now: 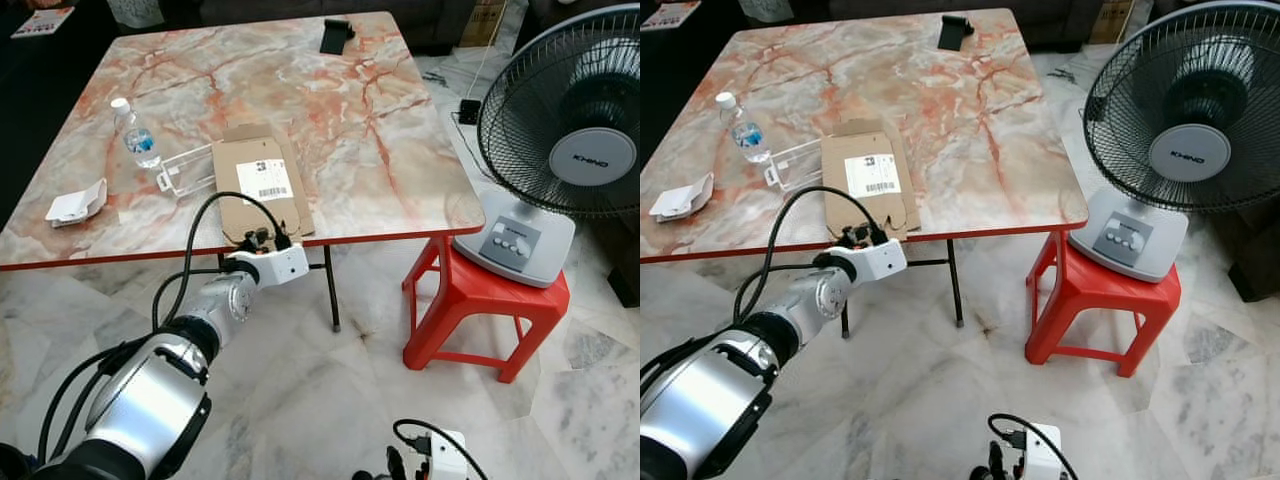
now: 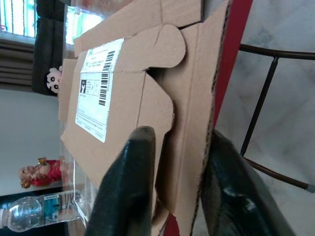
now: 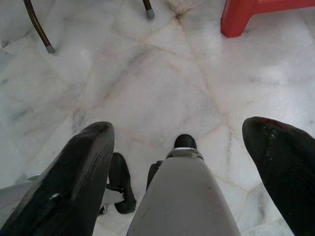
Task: Picking trash to rubbish bin
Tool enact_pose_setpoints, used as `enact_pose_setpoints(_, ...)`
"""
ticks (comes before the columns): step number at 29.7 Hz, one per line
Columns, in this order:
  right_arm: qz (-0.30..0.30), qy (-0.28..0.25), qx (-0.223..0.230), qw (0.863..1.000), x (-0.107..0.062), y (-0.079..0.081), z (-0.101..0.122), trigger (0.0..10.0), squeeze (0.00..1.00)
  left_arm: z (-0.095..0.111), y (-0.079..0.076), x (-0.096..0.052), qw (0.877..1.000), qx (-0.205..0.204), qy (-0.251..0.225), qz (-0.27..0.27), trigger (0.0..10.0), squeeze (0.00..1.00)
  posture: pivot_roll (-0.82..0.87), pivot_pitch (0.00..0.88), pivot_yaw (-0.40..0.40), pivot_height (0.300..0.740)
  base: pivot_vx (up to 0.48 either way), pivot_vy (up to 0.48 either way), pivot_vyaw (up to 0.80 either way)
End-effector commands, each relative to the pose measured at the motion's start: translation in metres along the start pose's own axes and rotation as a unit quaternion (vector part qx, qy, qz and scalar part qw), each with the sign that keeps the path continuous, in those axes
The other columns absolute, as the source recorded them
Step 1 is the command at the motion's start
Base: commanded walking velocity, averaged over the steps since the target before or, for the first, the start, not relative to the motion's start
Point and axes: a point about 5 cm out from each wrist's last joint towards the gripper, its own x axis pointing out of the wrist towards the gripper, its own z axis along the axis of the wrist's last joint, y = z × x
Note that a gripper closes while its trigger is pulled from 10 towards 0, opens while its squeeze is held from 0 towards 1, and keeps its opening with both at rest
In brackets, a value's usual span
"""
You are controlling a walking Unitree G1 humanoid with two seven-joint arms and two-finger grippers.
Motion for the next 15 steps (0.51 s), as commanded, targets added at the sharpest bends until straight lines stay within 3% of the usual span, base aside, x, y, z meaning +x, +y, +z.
enact_pose_setpoints(1, -0.007, 0.049, 0.014, 0.999, -0.0089, -0.0013, -0.0252, 10.0, 0.0, -0.0096, 0.0008, -0.0019, 1.0, -0.007, 0.018, 0.003, 0.0, 0.0, -0.15, 0.181, 0.04, 0.74, 0.0, 0.0, 0.0)
enact_pose_setpoints(15, -0.008, 0.047, 0.013, 0.999, -0.0067, -0.0023, -0.0207, 10.0, 0.0, -0.0115, 0.001, -0.0027, 1.0, -0.007, 0.019, 0.005, 0.0, 0.0, -0.15, 0.164, 0.035, 0.74, 0.0, 0.0, 0.0)
